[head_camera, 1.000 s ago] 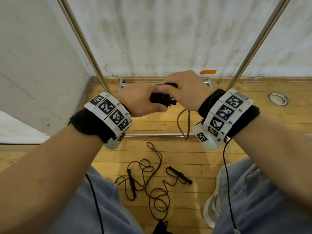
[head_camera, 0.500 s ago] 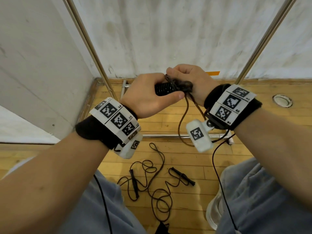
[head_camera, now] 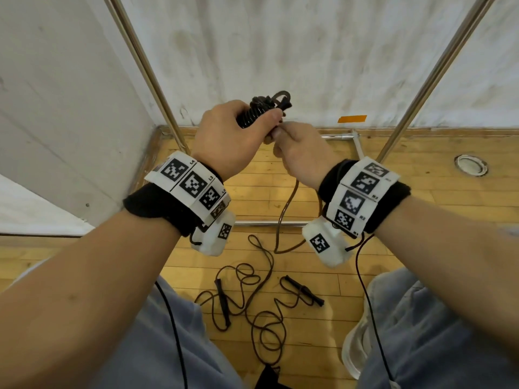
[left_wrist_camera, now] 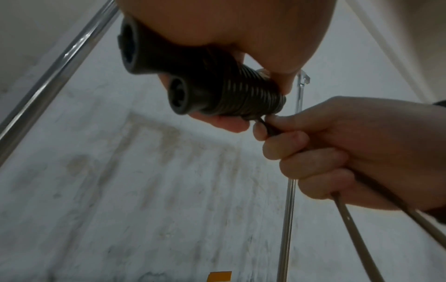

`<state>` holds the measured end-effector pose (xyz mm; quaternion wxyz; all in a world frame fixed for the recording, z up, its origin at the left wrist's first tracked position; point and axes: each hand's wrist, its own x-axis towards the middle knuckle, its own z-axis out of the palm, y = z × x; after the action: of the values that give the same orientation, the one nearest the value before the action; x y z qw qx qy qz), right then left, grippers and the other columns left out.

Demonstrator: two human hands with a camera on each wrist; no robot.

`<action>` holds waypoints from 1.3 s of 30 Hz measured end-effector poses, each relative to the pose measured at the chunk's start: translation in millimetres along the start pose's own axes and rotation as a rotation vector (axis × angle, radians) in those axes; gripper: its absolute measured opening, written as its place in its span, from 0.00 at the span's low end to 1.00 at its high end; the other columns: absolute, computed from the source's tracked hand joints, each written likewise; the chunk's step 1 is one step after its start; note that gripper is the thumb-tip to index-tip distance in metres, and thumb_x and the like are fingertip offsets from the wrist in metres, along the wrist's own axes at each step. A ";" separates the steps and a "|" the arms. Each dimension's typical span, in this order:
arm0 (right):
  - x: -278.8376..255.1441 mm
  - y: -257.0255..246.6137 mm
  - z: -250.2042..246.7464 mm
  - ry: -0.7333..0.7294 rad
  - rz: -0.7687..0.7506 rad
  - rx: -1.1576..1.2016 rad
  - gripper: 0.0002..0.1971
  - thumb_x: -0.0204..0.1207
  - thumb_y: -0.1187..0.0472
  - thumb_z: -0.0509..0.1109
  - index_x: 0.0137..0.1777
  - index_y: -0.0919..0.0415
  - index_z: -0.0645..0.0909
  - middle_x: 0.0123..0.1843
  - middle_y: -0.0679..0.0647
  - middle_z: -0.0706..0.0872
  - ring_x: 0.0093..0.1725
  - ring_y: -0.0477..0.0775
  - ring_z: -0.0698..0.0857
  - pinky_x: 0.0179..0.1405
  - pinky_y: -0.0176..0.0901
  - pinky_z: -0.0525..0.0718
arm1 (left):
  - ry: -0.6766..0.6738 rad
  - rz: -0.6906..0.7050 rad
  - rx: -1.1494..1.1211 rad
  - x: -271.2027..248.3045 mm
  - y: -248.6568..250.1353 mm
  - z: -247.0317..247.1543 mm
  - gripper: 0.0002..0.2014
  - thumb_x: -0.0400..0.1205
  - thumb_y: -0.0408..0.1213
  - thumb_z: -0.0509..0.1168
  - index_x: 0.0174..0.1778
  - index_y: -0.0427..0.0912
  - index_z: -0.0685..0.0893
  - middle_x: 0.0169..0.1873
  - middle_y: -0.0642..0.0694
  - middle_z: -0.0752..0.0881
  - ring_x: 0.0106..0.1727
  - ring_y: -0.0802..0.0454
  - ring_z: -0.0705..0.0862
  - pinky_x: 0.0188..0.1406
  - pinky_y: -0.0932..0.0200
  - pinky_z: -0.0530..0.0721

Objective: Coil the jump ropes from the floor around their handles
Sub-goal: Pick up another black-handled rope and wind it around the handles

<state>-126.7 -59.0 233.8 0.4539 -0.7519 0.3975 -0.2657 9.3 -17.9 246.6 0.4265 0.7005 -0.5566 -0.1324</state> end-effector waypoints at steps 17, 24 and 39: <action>-0.5 8.9 -6.7 -0.054 0.056 -0.303 0.13 0.84 0.61 0.57 0.37 0.54 0.73 0.28 0.47 0.73 0.25 0.44 0.70 0.20 0.31 0.64 | -0.360 0.075 0.283 5.0 -20.7 10.5 0.16 0.86 0.50 0.58 0.59 0.41 0.71 0.35 0.53 0.77 0.33 0.58 0.76 0.26 0.61 0.68; -1.0 4.6 -4.0 -0.097 0.024 -0.398 0.16 0.84 0.58 0.59 0.32 0.53 0.70 0.28 0.47 0.73 0.25 0.45 0.71 0.23 0.35 0.64 | -0.175 0.066 0.490 12.8 -25.4 2.7 0.19 0.85 0.52 0.59 0.62 0.40 0.75 0.41 0.50 0.77 0.40 0.48 0.77 0.33 0.55 0.70; 2.3 -0.6 -20.3 -0.062 -0.215 -0.647 0.15 0.84 0.52 0.57 0.37 0.54 0.76 0.30 0.47 0.76 0.31 0.46 0.74 0.29 0.39 0.67 | -0.476 0.093 0.656 8.9 -24.8 7.3 0.09 0.81 0.54 0.63 0.52 0.57 0.80 0.40 0.55 0.83 0.39 0.53 0.79 0.43 0.51 0.81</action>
<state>-140.7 -70.4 243.5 0.1731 -0.9022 0.3658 -0.1491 24.1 -28.8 226.3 0.0452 0.7233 -0.6836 -0.0865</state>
